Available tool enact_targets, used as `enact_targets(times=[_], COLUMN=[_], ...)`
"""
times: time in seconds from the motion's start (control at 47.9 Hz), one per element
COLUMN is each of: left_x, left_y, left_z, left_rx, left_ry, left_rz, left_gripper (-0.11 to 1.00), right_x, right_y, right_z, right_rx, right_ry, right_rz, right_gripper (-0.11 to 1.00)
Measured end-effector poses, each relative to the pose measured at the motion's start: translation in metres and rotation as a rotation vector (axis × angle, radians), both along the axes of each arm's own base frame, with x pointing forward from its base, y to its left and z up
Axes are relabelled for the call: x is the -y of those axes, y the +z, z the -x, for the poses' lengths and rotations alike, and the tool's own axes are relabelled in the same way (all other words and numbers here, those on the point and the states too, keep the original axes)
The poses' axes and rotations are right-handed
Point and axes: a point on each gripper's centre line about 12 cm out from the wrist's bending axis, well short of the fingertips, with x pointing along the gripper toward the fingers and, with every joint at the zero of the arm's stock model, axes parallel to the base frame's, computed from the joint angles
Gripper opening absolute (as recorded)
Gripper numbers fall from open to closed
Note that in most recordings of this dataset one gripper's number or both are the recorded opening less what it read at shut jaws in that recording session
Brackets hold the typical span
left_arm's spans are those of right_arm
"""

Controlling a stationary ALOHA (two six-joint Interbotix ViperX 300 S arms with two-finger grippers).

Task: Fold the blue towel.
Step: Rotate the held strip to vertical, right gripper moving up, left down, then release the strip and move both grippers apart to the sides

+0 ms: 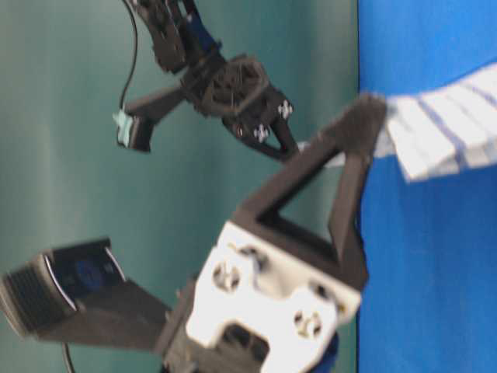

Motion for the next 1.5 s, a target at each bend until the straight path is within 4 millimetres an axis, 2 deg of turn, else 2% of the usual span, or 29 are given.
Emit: enact_targets(times=[0.209,0.439,0.522,0.585,0.689,0.793,0.856,0.898,1.065,1.211,1.503], left_x=[0.000,0.001,0.001,0.000,0.000,0.000,0.000,-0.002,-0.005,-0.016,-0.076], left_y=[-0.006,-0.008,-0.009,-0.009,-0.013,-0.017,-0.020,-0.022,-0.016,-0.003,0.007], left_z=[0.013,0.015,0.015,0.015,0.017,0.020,0.023,0.027,0.051,0.070,0.091], left_rx=[-0.024,-0.032,-0.038,-0.045,-0.069,-0.092,-0.108,-0.123,-0.167,-0.163,-0.134], left_ry=[0.015,0.015,0.022,0.031,0.043,0.050,0.050,0.052,0.052,0.064,0.210], left_rz=[0.047,0.054,0.066,0.083,0.105,0.116,0.115,0.112,0.107,0.100,0.072], left_gripper=[0.01,0.01,0.01,0.03,0.25,0.58,0.75,0.80,0.70,0.69,0.69], right_x=[0.002,0.002,0.002,0.002,0.004,0.005,0.004,0.004,0.004,-0.001,-0.023], right_y=[-0.007,-0.018,-0.020,-0.021,-0.022,-0.021,-0.022,-0.022,-0.022,-0.027,-0.010], right_z=[-0.019,-0.023,-0.023,-0.024,-0.023,-0.023,-0.024,-0.023,-0.023,-0.013,0.023], right_rx=[-0.023,-0.047,-0.051,-0.054,-0.054,-0.052,-0.052,-0.053,-0.054,-0.067,-0.042], right_ry=[0.028,0.034,0.034,0.034,0.031,0.029,0.030,0.030,0.030,0.024,0.007], right_rz=[-0.020,-0.036,-0.038,-0.040,-0.039,-0.038,-0.036,-0.036,-0.035,-0.052,-0.072], right_gripper=[0.04,0.04,0.11,0.24,0.52,0.78,0.85,0.85,0.83,0.84,0.84])
